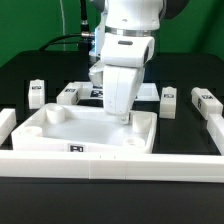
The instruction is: Assemble desk
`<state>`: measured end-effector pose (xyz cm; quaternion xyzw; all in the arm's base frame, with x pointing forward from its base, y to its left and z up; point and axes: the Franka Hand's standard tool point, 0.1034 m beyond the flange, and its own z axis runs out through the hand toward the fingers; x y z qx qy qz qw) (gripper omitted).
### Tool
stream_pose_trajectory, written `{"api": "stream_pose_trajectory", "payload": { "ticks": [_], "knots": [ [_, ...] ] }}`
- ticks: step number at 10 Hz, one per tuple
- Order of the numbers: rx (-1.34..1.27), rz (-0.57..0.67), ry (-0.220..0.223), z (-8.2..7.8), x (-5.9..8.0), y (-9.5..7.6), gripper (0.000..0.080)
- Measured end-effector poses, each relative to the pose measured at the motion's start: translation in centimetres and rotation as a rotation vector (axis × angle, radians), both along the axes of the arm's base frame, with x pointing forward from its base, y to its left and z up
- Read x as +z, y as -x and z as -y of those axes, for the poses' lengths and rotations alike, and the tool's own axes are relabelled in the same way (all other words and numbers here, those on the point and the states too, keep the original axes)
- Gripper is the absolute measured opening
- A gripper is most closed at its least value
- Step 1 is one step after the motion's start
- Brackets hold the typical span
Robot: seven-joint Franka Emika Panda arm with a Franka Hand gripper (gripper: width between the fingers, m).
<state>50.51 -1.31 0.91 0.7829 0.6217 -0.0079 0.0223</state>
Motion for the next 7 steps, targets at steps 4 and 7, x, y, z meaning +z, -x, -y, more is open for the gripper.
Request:
{"api": "stream_pose_trajectory", "payload": {
  "ticks": [4, 7],
  "knots": [
    [0.175, -0.04, 0.002, -1.1, 0.1, -0.4, 0.0058],
    [0.185, -0.065, 0.005, -1.6, 0.3, -0.5, 0.0058]
  ]
}}
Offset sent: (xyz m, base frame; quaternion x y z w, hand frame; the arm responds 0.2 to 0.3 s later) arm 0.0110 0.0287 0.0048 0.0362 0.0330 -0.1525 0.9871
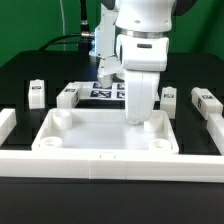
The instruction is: Assemble desk
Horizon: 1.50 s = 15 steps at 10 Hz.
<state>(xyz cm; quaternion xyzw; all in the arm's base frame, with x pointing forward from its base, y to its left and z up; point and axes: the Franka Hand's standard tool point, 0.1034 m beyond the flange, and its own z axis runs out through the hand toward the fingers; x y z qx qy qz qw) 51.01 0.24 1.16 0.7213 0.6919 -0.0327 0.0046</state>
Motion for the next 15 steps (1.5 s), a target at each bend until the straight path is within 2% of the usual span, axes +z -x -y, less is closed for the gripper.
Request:
{"api": "stream_pose_trajectory", "payload": {
  "ticks": [2, 6, 11, 15],
  "knots": [
    [0.0, 0.0, 0.0, 0.0, 0.0, 0.0, 0.0058],
    [0.019, -0.064, 0.004, -2.1, 0.1, -0.3, 0.0061],
    [0.001, -0.083, -0.008, -5.7, 0.2, -0.6, 0.0062],
    [-0.02, -0.08, -0.011, -6.4, 0.2, -0.6, 0.0062]
  ]
}}
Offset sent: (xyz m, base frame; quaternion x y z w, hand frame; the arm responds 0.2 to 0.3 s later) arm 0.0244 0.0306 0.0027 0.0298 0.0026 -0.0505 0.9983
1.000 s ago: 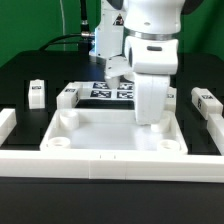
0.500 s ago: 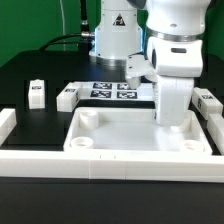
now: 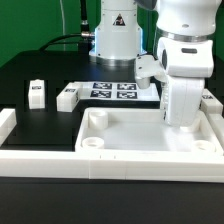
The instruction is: Assemble desk
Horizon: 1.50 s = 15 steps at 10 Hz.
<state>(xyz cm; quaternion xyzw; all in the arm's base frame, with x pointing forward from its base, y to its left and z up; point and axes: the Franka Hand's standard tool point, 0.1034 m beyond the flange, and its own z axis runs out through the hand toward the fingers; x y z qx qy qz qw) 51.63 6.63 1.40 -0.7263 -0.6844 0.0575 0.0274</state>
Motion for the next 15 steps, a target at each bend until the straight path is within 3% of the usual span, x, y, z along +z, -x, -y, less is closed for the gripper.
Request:
{"api": "stream_pose_trajectory", "payload": {
  "ticks": [1, 2, 3, 4, 5, 6, 8, 11, 13, 15],
  "knots": [
    [0.0, -0.001, 0.0, 0.0, 0.0, 0.0, 0.0136],
    [0.0, -0.001, 0.0, 0.0, -0.1, 0.0, 0.0272],
    [0.0, -0.001, 0.0, 0.0, -0.1, 0.0, 0.0272],
    [0.0, -0.001, 0.0, 0.0, -0.1, 0.0, 0.0449],
    [-0.001, -0.001, 0.0, 0.0, 0.0, 0.1, 0.0449],
    [-0.004, 0.002, 0.001, 0.0, 0.1, 0.0, 0.0602],
    [-0.015, 0.016, 0.006, 0.0, 1.1, -0.4, 0.0647],
    [-0.082, 0.059, 0.021, -0.2, 3.6, -1.0, 0.0649],
    [-0.207, 0.092, 0.036, -1.9, 5.6, -0.7, 0.0649],
    [-0.252, 0.108, 0.035, -3.9, 6.0, -0.4, 0.0649]
  ]
}}
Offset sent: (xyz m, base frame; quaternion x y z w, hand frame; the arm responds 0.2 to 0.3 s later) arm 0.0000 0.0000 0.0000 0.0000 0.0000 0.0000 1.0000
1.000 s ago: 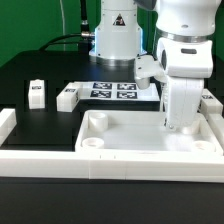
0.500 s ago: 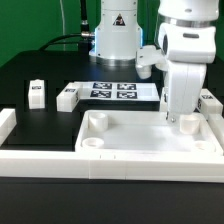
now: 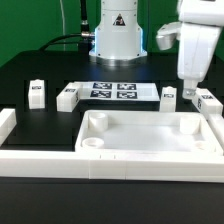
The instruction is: Assemble desk
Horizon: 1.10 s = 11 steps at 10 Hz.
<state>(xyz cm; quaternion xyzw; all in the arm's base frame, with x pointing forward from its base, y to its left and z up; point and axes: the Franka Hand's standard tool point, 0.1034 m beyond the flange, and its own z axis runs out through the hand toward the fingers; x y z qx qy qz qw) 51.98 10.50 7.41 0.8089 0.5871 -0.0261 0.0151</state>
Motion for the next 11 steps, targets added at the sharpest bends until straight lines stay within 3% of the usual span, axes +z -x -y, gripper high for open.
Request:
{"api": "stream_pose_trajectory", "payload": {
  "ticks": [3, 6, 9, 11],
  "knots": [
    [-0.014, 0.0, 0.001, 0.1, 0.0, 0.0, 0.0649],
    [-0.357, 0.006, 0.011, 0.1, -0.6, 1.2, 0.0649],
    [-0.685, 0.009, 0.019, -2.3, -1.4, 3.0, 0.0649],
    [-0.808, 0.002, 0.01, -2.3, -1.3, 3.0, 0.0649]
  ]
}}
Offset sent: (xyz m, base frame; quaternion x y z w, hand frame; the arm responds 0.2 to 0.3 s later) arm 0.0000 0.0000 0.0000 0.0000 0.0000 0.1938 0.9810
